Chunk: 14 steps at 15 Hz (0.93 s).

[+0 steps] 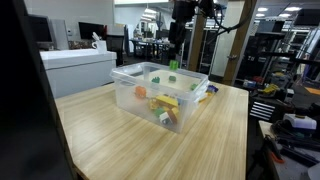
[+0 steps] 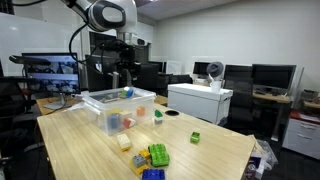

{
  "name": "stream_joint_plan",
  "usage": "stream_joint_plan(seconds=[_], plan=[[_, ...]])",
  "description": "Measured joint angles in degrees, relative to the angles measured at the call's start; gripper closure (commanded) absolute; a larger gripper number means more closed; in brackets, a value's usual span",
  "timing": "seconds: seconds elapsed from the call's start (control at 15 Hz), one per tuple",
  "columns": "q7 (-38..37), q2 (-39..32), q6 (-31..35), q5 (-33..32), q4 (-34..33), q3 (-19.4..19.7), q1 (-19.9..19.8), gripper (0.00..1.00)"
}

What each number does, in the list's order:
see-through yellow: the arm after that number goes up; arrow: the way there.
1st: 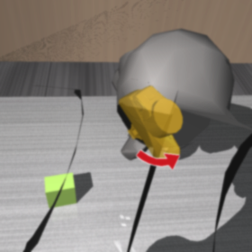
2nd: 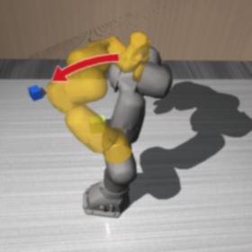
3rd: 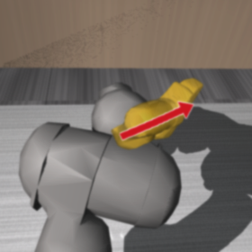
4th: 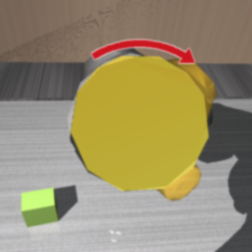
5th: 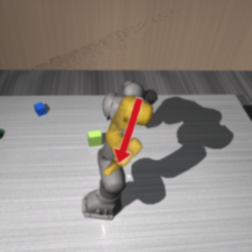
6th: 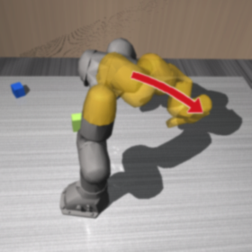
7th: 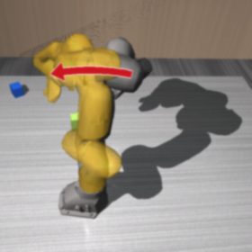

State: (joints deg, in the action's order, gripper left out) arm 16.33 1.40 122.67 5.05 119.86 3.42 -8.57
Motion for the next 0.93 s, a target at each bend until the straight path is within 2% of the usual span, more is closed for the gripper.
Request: stream_joint_plan(seconds=[0.4, 0.73, 0.93], plan=[[-0.1, -0.7, 1.9, -0.2, -0.2, 3.3, -0.2, 0.00], [-1.0, -10.4, 9.1, -2.2, -8.7, 9.3, -4.2, 0.00], [-3.3, -18.3, 12.3, -2.4, -14.0, 10.4, -6.1, 0.00]])
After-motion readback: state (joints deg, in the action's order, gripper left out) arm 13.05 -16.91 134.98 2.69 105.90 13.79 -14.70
